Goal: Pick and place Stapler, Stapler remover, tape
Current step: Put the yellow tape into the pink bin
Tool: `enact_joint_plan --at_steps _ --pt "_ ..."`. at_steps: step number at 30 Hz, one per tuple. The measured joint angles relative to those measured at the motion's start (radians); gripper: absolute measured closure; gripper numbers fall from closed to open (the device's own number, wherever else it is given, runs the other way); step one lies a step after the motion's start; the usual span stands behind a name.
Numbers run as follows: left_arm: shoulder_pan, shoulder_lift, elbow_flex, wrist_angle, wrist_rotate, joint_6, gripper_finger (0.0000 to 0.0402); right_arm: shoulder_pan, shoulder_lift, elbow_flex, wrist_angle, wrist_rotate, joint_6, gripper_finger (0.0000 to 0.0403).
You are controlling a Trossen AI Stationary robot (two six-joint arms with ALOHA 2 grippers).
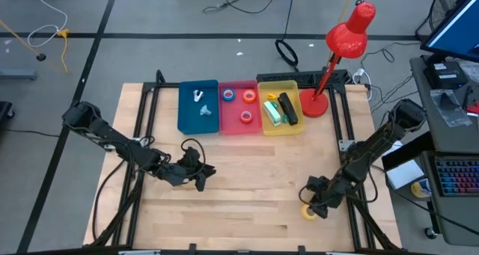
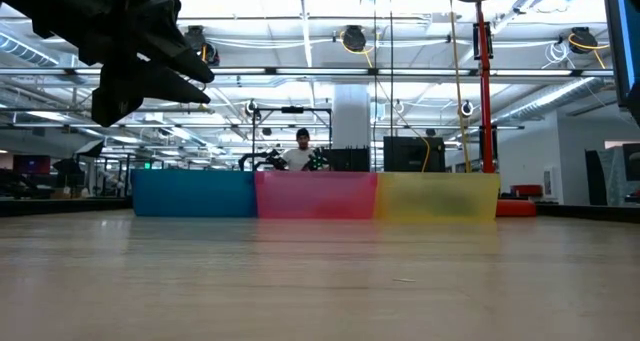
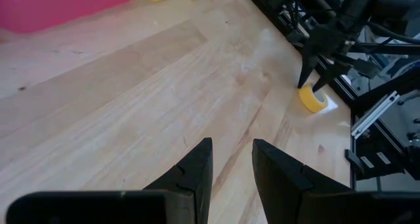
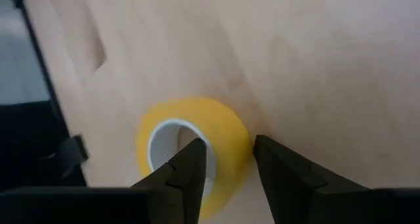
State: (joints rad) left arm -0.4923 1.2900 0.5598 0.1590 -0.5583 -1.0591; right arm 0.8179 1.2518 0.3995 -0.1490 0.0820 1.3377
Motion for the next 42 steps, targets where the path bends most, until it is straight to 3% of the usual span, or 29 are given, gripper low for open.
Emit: enact_joint_plan --at_steps 9,18,21,28,33,37,42 --pt "0.0 0.0 0.0 0.0 0.0 -0.005 0.0293 -0.014 -0.002 0.0 -0.064 0.0 -0.038 0.0366" --pt "0.0 0.0 0.0 0.0 0.0 -0.017 0.0293 -0.069 -0.043 -0.005 0.092 0.002 -0.123 0.0371" --pt "0.0 0.0 0.0 -0.002 0.0 -0.016 0.0293 -0.147 -0.094 -0.008 0.144 0.074 -0.196 0.0371" --pt "0.005 0.0 0.001 -0.097 0.0 0.007 0.0293 -0.415 -0.213 0.002 0.345 0.082 -0.427 0.0371" --pt "0.036 0.0 0.001 -0.125 -0.004 -0.105 0.0293 -0.604 -0.216 0.088 0.368 0.08 -0.629 0.0371" --pt "0.091 -0.014 0.001 -0.135 0.024 -0.023 0.0293 -0.73 -0.171 0.193 0.353 0.076 -0.78 0.0371" --pt "0.2 -0.079 0.0 -0.127 0.142 0.173 0.0293 -0.85 -0.079 0.327 0.317 0.073 -0.91 0.0371"
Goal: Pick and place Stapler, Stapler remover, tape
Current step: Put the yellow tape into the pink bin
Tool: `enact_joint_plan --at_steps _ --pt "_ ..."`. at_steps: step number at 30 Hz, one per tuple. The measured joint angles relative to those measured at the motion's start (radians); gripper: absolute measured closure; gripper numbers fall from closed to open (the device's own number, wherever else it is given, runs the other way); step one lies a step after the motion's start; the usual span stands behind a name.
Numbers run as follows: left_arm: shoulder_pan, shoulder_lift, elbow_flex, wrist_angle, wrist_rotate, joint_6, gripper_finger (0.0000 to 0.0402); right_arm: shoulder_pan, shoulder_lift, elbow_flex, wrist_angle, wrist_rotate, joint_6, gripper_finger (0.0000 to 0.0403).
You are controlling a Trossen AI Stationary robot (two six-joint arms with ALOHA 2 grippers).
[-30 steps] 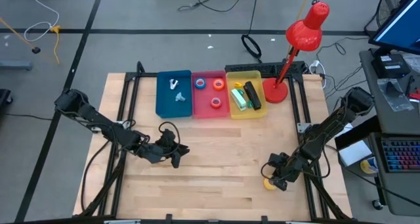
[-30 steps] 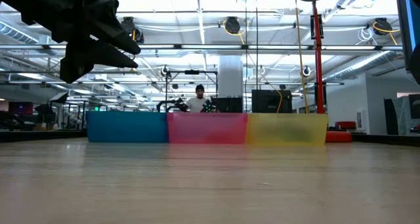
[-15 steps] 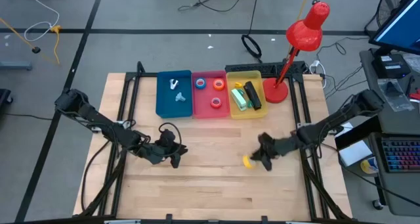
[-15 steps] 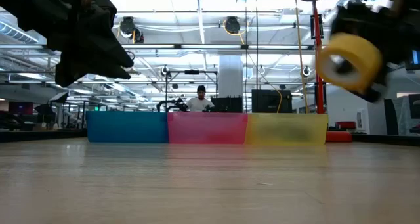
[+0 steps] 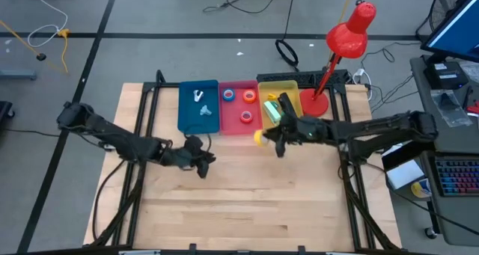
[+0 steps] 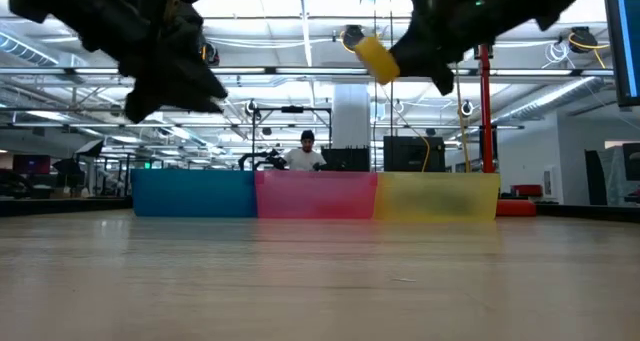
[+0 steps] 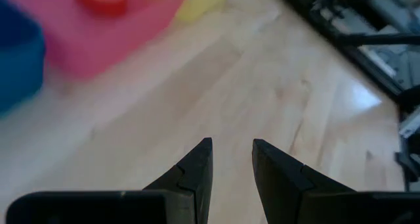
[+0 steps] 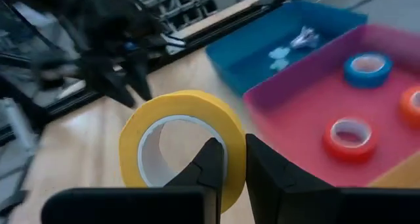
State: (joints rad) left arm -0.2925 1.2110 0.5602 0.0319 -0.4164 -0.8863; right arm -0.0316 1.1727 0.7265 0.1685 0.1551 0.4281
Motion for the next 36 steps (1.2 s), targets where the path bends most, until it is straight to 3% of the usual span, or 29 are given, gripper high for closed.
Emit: enact_joint_plan --at_steps 6,12,20,30,36 --pt "0.116 -0.164 -0.038 0.005 0.068 0.199 0.0293 -0.099 0.134 0.135 -0.105 -0.028 -0.08 0.0371" --pt "0.158 -0.382 -0.195 0.066 0.115 0.261 0.0293 -0.165 0.282 0.289 -0.188 -0.029 -0.181 0.0371" --pt "0.164 -0.581 -0.346 0.142 0.155 0.313 0.0293 -0.245 0.492 0.492 -0.262 -0.076 -0.258 0.0372" --pt "0.163 -0.732 -0.439 0.152 0.159 0.337 0.0293 -0.314 0.729 0.671 -0.243 -0.106 -0.267 0.0372" --pt "0.164 -0.755 -0.457 0.151 0.181 0.327 0.0293 -0.333 0.826 0.777 -0.273 -0.106 -0.291 0.0372"
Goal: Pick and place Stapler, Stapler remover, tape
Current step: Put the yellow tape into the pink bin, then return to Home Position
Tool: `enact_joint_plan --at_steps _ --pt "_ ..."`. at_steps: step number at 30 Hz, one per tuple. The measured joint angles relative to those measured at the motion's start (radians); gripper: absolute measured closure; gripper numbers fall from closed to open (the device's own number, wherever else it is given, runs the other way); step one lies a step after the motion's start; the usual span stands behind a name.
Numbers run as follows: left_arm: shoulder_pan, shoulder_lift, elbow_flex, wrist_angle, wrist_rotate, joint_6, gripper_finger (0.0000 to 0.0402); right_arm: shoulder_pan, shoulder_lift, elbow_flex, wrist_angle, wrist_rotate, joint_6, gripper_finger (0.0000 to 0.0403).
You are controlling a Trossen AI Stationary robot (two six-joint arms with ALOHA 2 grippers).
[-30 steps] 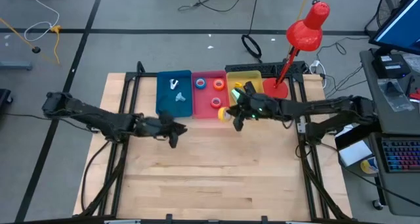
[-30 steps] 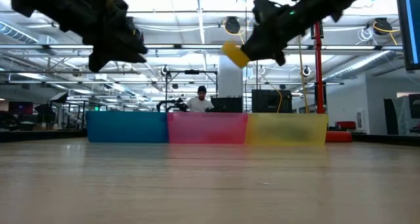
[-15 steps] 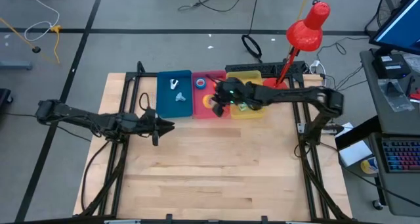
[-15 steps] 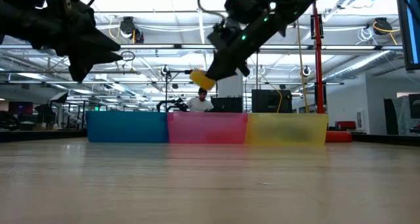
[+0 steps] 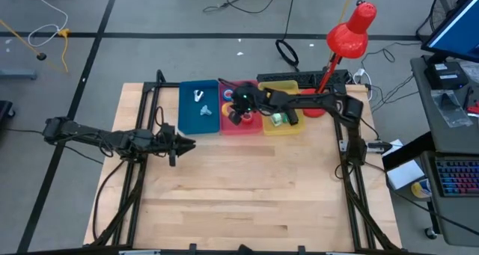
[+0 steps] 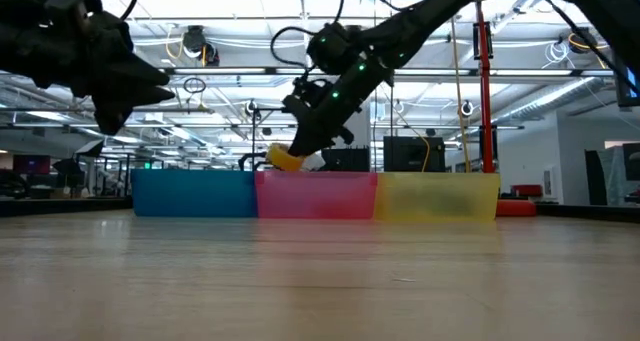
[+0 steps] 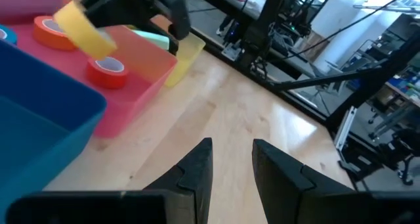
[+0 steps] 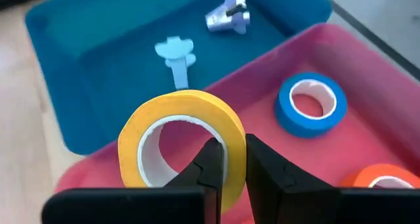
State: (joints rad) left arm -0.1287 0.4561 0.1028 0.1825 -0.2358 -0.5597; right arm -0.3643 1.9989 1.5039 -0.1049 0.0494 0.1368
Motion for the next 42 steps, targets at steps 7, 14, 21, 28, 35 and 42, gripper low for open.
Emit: enact_joint_plan --at_steps 7,14,21,28,35,42 --pt "0.0 0.001 0.0 -0.007 0.019 0.0 0.0293 -0.003 0.114 0.109 -0.133 0.004 -0.033 0.0372" --pt "0.001 0.001 0.0 -0.025 0.019 -0.001 0.0293 -0.003 0.143 0.126 -0.162 0.004 -0.046 0.0372" --pt "0.001 0.001 0.0 -0.029 0.019 0.0 0.0293 -0.001 0.143 0.126 -0.163 0.001 -0.071 0.0317" --pt "0.001 0.001 0.0 -0.029 0.027 0.001 0.0293 0.007 0.143 0.126 -0.162 -0.002 -0.054 0.0263" --pt "0.001 0.001 0.0 -0.029 0.028 0.005 0.0293 0.012 0.029 0.127 -0.152 -0.074 -0.088 0.0252" --pt "0.001 0.001 0.0 -0.03 0.028 0.027 0.0293 0.025 -0.113 0.126 -0.201 -0.154 -0.098 0.0259"
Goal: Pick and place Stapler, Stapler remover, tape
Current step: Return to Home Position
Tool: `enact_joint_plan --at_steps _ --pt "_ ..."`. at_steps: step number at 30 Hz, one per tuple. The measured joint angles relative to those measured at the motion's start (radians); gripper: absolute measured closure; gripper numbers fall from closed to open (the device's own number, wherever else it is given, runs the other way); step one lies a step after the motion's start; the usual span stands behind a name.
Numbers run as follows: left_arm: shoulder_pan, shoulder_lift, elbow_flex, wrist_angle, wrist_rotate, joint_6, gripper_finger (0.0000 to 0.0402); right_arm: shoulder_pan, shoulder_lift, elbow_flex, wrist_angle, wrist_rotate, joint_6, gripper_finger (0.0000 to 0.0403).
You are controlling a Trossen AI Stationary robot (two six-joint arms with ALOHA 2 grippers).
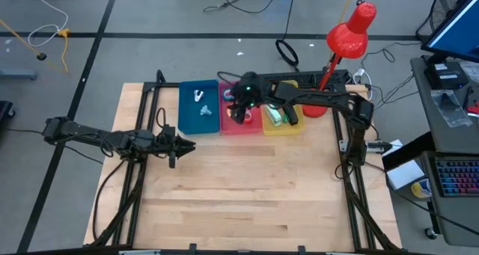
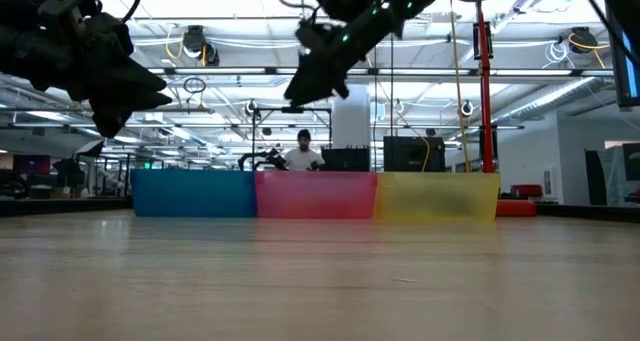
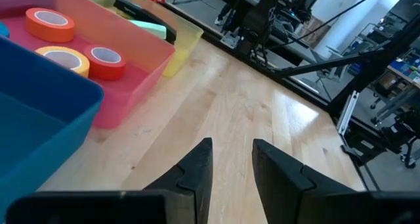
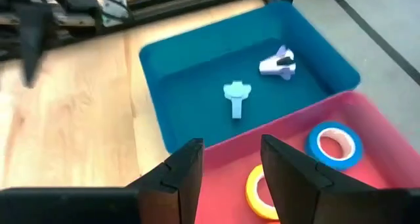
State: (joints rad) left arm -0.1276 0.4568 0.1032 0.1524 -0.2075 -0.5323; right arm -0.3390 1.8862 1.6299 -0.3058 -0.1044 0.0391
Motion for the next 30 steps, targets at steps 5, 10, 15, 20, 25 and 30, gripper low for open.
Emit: enact_joint_plan --at_steps 5,10,15,20,25,30 --pt "0.0 0.0 0.0 0.0 0.0 -0.032 0.0293 0.0 -0.082 -0.003 -0.108 0.002 -0.033 0.0257" --pt "0.0 0.0 0.0 -0.008 0.027 0.021 0.0293 0.0 -0.18 -0.113 -0.086 0.036 -0.04 0.0261" --pt "0.0 -0.019 0.001 0.007 0.081 0.084 0.0293 0.0 -0.333 -0.36 0.014 0.128 0.056 0.0258" --pt "0.0 -0.063 0.001 0.0 0.086 0.142 0.0293 0.0 -0.544 -0.615 0.118 0.13 0.112 0.0255" --pt "0.0 -0.119 0.001 -0.031 0.106 0.172 0.0293 -0.002 -0.782 -0.809 0.165 0.131 0.147 0.0256" --pt "0.0 -0.208 0.001 -0.104 0.167 0.196 0.0293 -0.016 -1.002 -0.957 0.176 0.135 0.207 0.0255"
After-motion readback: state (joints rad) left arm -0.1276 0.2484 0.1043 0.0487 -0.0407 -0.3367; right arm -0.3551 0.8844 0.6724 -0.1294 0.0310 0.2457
